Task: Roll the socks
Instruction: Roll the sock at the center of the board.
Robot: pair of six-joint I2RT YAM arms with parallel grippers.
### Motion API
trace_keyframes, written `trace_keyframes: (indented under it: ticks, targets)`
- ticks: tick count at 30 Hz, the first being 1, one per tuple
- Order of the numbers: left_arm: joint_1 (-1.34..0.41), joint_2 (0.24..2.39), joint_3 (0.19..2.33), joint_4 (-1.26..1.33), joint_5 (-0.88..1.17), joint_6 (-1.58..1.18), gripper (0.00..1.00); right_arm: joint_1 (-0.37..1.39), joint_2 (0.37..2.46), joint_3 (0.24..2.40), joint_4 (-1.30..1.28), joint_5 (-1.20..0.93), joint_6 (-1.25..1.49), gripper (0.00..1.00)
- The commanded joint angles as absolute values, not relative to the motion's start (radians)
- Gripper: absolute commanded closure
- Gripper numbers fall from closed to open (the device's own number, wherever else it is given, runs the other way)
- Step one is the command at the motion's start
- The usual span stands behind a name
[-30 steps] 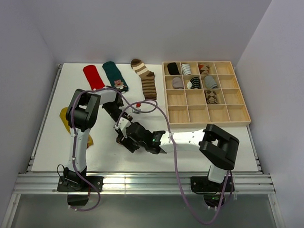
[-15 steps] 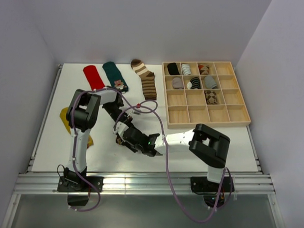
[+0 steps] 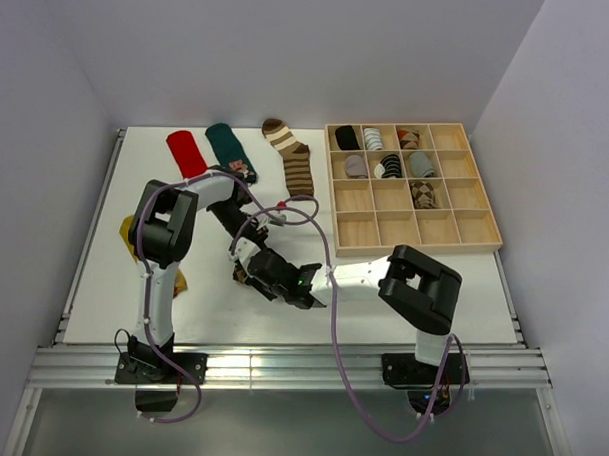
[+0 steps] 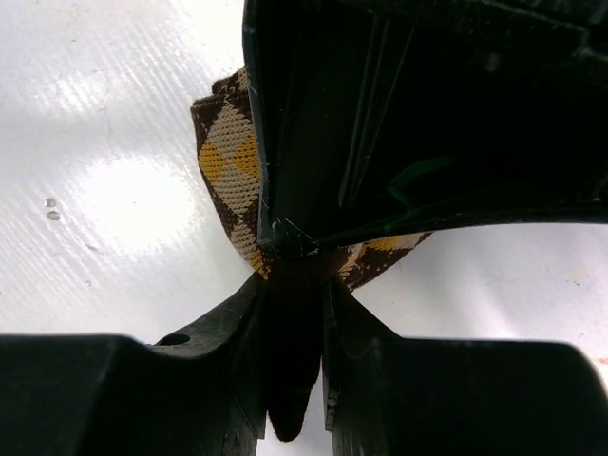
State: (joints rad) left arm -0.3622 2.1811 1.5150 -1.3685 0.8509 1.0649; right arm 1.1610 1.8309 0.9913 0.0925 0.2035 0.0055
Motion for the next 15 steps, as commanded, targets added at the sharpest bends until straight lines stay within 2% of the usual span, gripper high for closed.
trace_keyframes:
  ticks: [1, 8, 15]
  targets:
    - [-0.35, 2.102, 1.569, -1.353, 0.882, 1.048, 0.63, 1.157, 1.818, 1.002, 0.011, 0.201, 0.017, 0.96]
    - [-0.333, 2.097, 1.568, -1.362, 0.853, 1.055, 0.6, 1.15, 1.815, 1.006, -0.037, 0.193, 0.011, 0.98]
    - [-0.255, 2.103, 1.624, -1.295, 0.813, 0.967, 0.62, 1.15, 1.819, 1.019, -0.064, 0.183, -0.026, 0.98]
